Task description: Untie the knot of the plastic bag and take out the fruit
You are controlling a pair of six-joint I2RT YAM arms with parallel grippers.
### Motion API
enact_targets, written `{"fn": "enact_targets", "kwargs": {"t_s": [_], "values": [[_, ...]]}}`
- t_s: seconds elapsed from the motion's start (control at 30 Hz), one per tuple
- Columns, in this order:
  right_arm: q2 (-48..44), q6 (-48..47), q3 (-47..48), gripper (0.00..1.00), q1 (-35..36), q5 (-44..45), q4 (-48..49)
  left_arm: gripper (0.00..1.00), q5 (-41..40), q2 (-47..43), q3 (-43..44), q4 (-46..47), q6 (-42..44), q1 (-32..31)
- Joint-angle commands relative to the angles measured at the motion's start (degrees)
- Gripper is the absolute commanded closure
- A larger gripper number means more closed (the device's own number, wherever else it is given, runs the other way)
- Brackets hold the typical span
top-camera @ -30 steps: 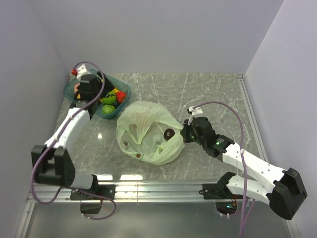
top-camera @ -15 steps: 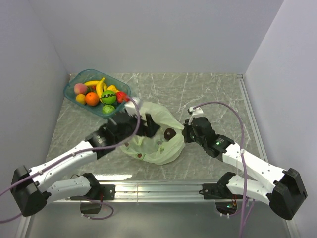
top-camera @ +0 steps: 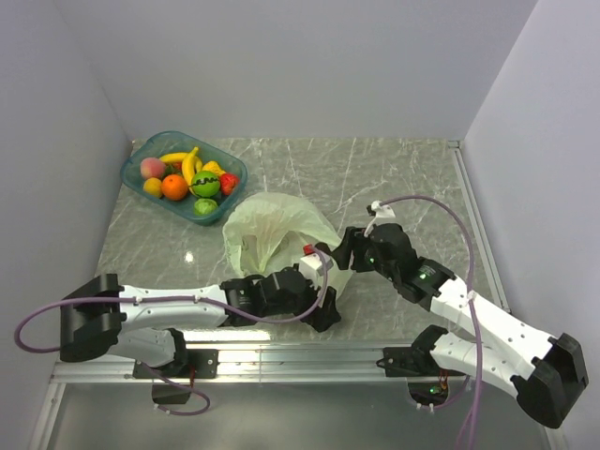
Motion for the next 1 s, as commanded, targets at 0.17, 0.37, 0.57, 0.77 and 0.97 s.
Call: {"fn": "enact_targets", "kwargs": {"t_s": [0.17,0.37,0.57,0.77,0.97], "values": [[-0.04,8.69,-4.69,0.38,0.25,-5.63,5.16,0.09,-1.11,0.15,2.6,8.37,0.09,-2.17],[-0.12,9.93,-9.43,0.92,-0.02,-0.46,2.35,0.09,-9.27,-3.36,1.9,7.76,-2.55,-2.17],[-1.01,11.07,-14.89,1.0,-2.83,-0.44,6.21,0.09,-21.32,-3.21,3.56,2.14,-3.61,-2.0],[-0.48,9.49,-13.66,1.0,-2.92,0.09,6.48,0.09,-24.85,5.04,6.64,-1.65,-3.08,0.63],[-2.5,7.29,-9.71,1.0,-2.83,-0.97,4.73,0.11,-27.38,12.87,8.84,1.07,-1.67,2.39]]}}
